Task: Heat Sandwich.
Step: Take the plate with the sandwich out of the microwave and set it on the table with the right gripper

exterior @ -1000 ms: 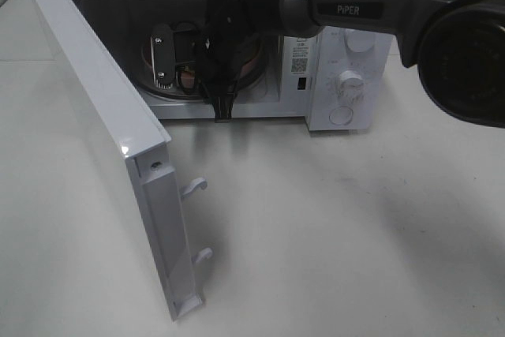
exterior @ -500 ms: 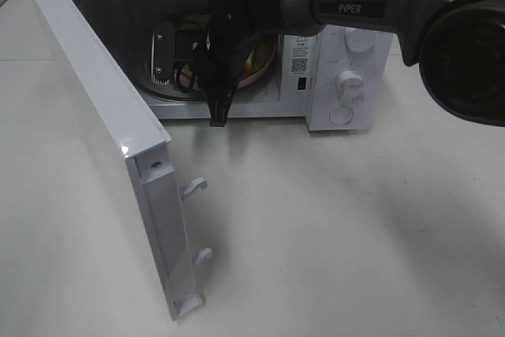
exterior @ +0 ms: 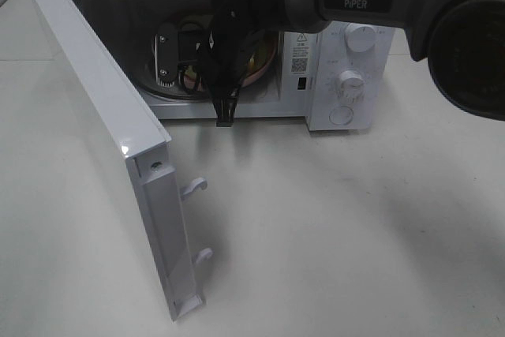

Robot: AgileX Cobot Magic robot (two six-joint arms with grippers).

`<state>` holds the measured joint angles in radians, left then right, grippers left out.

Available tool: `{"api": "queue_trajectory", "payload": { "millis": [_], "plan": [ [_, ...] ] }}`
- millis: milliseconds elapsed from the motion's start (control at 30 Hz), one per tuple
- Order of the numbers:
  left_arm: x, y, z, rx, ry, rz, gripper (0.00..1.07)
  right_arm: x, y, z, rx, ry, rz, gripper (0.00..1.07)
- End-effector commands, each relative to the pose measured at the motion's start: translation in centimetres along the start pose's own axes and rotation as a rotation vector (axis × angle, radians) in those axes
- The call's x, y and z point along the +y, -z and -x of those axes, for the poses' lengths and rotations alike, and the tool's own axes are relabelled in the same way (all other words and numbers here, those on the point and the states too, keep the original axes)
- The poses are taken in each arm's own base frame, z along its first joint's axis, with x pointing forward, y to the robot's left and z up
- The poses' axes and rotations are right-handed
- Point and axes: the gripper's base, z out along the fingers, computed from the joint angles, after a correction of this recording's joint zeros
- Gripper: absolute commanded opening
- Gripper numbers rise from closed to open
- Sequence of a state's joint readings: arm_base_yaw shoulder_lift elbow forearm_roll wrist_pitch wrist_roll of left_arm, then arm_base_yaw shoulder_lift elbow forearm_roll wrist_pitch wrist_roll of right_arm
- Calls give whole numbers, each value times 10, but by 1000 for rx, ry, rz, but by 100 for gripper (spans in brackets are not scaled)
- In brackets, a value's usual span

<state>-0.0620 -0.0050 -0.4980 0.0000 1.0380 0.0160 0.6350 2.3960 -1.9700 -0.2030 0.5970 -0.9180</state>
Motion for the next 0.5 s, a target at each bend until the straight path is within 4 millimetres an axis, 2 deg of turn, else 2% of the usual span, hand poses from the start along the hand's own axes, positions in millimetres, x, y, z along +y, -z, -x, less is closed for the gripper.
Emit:
{"api": "queue_trajectory", "payload": {
  "millis": [33,500],
  "plan": [
    [-1,3,-2,-25,3,-2,100,-5,16,-5,1,67,-13,0],
    [0,3,-2,-25,0,3,100,3,48,-9,-33,208,24,0]
  ]
}}
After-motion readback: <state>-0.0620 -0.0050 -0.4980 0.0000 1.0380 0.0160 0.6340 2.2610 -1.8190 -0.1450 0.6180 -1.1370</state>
